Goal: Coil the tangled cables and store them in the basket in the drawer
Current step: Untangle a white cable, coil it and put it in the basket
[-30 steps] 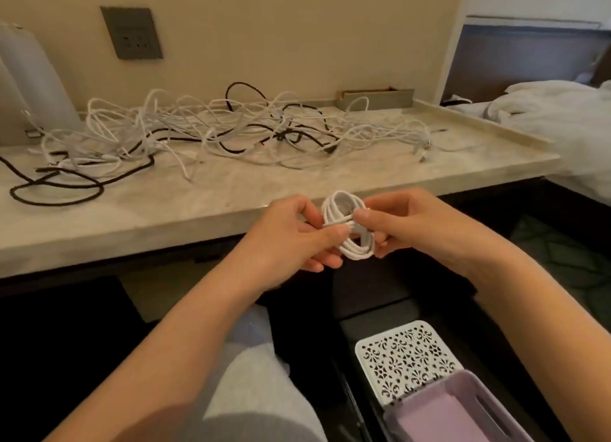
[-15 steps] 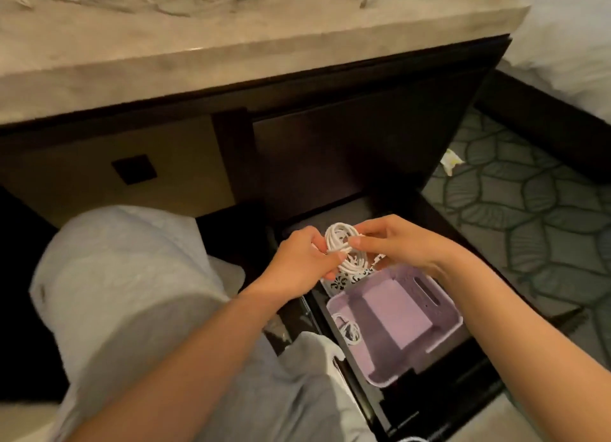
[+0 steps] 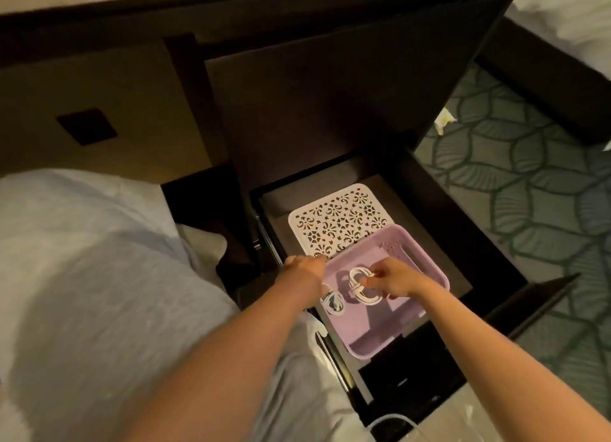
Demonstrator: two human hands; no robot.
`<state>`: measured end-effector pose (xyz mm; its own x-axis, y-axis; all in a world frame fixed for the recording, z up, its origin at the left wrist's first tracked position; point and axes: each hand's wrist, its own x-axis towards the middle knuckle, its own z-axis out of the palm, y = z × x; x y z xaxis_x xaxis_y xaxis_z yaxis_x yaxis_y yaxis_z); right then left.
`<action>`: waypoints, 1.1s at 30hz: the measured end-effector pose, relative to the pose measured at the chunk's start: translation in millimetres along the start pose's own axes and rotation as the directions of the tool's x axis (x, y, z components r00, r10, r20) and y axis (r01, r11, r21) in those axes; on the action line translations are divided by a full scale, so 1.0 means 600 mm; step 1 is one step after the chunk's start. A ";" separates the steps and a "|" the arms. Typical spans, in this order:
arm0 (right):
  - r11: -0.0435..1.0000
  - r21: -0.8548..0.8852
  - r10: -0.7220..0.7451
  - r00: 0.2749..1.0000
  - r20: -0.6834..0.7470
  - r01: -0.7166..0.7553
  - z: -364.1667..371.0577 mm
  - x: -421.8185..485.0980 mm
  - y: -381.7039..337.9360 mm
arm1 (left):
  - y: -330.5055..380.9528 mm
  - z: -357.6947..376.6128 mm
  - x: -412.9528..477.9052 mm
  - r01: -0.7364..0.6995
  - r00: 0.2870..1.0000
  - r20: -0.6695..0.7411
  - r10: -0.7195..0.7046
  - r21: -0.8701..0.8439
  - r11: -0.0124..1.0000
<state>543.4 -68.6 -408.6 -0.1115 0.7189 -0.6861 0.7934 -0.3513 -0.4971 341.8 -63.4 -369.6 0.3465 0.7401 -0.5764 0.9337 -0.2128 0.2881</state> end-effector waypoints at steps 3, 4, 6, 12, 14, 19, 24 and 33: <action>0.997 -0.069 0.036 0.998 -0.048 -0.039 0.036 0.030 0.017 | -0.002 0.014 0.003 0.000 1.000 0.012 0.000 0.074 0.997; 0.997 -0.065 0.039 0.998 -0.056 -0.043 0.047 0.038 0.021 | -0.004 0.018 0.004 -0.016 1.000 0.005 0.016 0.101 0.995; 0.997 -0.058 0.045 0.996 -0.080 -0.050 0.064 0.052 0.028 | -0.006 0.023 0.005 -0.044 0.999 -0.013 0.045 0.123 0.991; 0.997 0.059 0.056 0.981 -0.186 -0.045 0.074 0.067 0.035 | -0.007 0.020 0.004 -0.055 0.998 -0.021 0.057 0.080 0.995; 0.998 0.047 0.058 0.970 -0.235 -0.048 0.080 0.069 0.028 | -0.008 0.019 0.004 -0.048 0.999 -0.013 0.049 0.064 0.997; 1.000 0.005 -0.020 0.954 -0.298 0.023 0.098 0.061 0.004 | -0.006 0.014 0.001 -0.046 0.999 -0.008 0.047 0.042 0.998; 0.999 0.018 -0.020 0.952 -0.304 0.027 0.097 0.049 -0.001 | -0.008 0.009 -0.003 -0.048 0.999 0.001 0.048 -0.008 0.999; 0.972 -0.234 -0.064 0.988 -0.143 0.029 0.040 0.019 -0.053 | -0.005 -0.036 -0.031 -0.032 0.999 -0.006 0.031 -0.139 0.990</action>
<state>502.4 -63.8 -413.4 -0.0755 0.8185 -0.5695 0.9077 -0.1800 -0.3791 330.7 -62.6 -343.3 0.3750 0.7368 -0.5626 0.9006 -0.1458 0.4094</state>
